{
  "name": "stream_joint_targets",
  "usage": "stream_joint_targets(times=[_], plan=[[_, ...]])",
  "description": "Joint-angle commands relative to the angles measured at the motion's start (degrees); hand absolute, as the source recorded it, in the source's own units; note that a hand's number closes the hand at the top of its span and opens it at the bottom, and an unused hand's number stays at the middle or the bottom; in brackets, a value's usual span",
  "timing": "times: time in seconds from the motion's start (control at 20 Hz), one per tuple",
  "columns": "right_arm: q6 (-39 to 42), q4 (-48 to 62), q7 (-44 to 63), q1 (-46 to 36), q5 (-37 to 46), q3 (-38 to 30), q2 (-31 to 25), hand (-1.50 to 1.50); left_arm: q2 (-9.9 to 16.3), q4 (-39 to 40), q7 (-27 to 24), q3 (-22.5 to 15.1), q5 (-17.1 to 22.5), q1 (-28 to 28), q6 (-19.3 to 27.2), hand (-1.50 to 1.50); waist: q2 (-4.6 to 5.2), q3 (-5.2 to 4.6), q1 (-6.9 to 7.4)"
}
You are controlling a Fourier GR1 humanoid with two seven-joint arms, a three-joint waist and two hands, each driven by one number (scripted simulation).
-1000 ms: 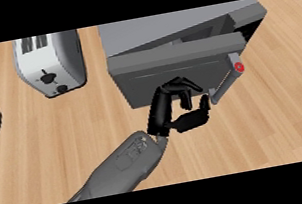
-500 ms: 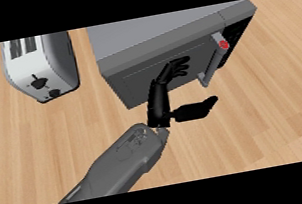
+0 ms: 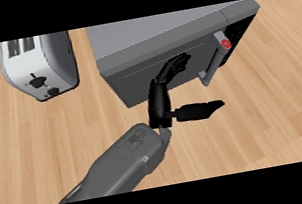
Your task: Pick up the milk, place it into the microwave and close the microwave
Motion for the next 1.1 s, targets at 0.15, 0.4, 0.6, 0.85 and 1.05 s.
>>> stream_joint_targets(times=[0.15,0.4,0.6,0.85,1.05], plan=[[-0.8,1.3,0.1,-3.2,1.0,-0.9,-1.7,1.5,0.0,4.5,-1.5,4.5,3.7,-5.1,1.3,-1.5,0.94,-0.03,0.18],[-1.1,2.7,-0.1,-3.9,1.7,-0.3,-1.4,1.5,0.0,5.3,-3.4,4.1,5.3,-5.0,1.3,-1.5,1.32,0.12,0.07],[-1.5,3.3,0.1,-5.8,2.0,-0.2,-1.9,1.5,0.0,5.6,-4.5,3.4,6.2,-5.4,0.5,-1.5,1.7,0.07,0.1],[2.3,9.9,2.4,-4.9,-10.3,3.6,6.2,-1.5,0.0,4.9,-5.6,2.5,7.2,-5.6,0.1,-1.5,2.26,0.36,1.14],[4.5,12.3,3.5,-5.3,-13.5,3.1,5.3,-1.5,0.0,6.0,-6.4,2.9,8.3,-5.7,-0.5,-1.5,2.08,0.27,0.34]])
